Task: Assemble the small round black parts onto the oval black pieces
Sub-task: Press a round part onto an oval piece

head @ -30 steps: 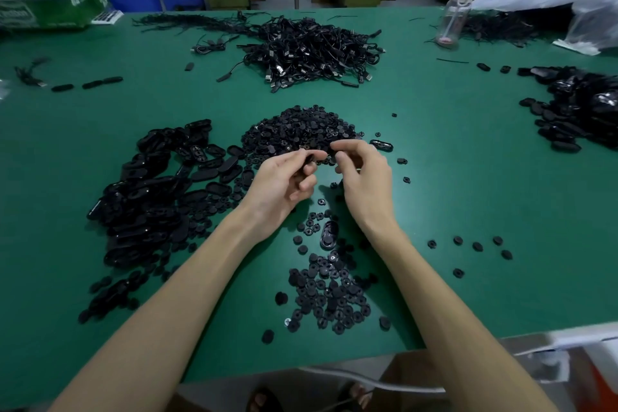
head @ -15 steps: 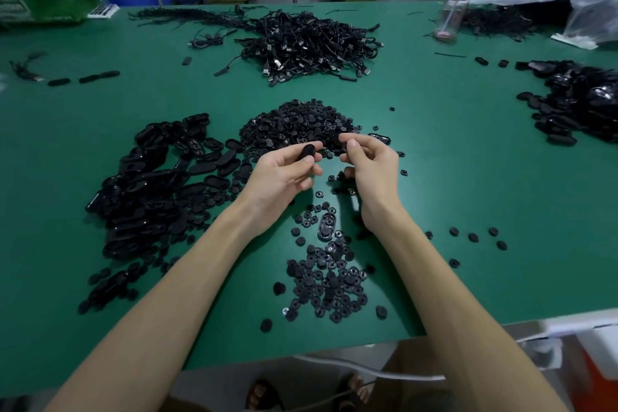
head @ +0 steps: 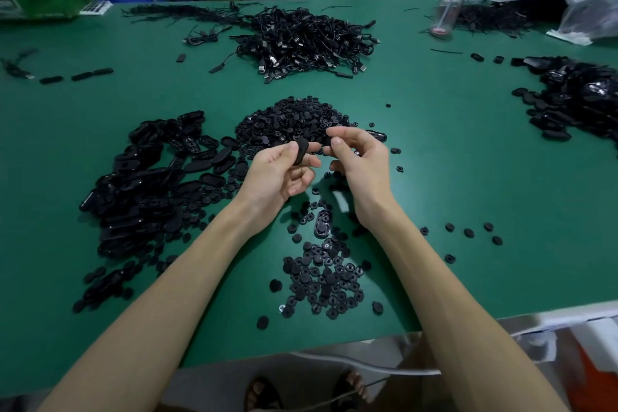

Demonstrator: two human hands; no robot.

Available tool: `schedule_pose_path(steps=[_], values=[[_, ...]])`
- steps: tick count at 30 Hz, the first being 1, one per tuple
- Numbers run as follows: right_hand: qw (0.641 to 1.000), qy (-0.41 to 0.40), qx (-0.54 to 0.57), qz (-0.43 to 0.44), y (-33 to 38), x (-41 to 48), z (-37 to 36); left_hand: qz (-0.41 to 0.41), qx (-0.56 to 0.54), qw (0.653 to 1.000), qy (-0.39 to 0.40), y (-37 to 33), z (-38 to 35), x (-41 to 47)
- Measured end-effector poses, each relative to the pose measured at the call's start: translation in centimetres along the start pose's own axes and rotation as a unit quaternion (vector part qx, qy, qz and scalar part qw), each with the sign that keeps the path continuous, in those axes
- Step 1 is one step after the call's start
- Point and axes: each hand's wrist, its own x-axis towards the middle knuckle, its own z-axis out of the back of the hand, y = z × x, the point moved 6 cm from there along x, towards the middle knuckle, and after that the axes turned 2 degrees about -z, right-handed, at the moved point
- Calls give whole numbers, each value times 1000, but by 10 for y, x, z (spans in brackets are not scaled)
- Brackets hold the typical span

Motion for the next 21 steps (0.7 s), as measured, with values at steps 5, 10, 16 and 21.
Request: schedule_pose_path(steps=[5,10,16,21], values=[[1000,13,11,7,1,0,-1,8,-17,1000,-9,0,0,1],[999,37,-3,29,4,-1,-4,17,-25,999,-18,2,1,2],[999,15,-25,30,2,1,-2,15,-11,1000,-11,-2,1,-1],[998,15,-39,40,1,1,-4,1,18,1000,15,-3,-3,-4]])
